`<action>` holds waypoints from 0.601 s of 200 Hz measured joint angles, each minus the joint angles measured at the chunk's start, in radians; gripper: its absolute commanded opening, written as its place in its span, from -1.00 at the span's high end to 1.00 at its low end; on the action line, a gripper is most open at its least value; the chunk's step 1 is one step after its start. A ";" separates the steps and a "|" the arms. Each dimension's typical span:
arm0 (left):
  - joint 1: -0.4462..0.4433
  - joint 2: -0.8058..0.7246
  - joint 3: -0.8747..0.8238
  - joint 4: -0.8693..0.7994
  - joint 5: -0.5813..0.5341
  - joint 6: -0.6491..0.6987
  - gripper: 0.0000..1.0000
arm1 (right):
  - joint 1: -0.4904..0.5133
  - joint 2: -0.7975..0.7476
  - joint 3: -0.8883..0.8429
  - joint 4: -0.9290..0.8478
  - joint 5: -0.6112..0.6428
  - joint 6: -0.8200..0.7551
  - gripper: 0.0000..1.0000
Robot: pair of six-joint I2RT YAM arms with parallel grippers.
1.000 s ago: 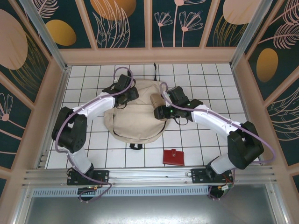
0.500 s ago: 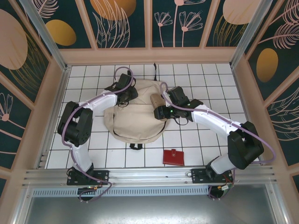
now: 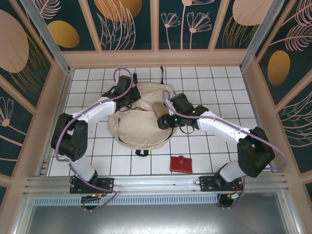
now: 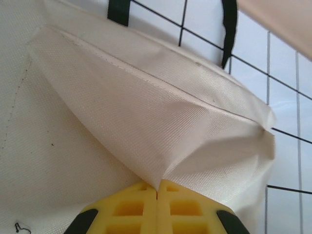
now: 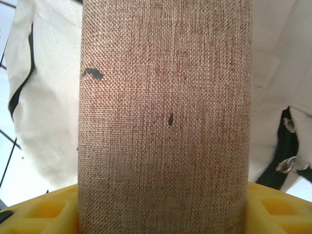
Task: Pack the student bag
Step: Open the student bag at the center of the table.
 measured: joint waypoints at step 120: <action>0.000 -0.054 -0.020 0.009 0.043 -0.027 1.00 | 0.137 0.152 0.069 -0.009 0.069 -0.059 0.13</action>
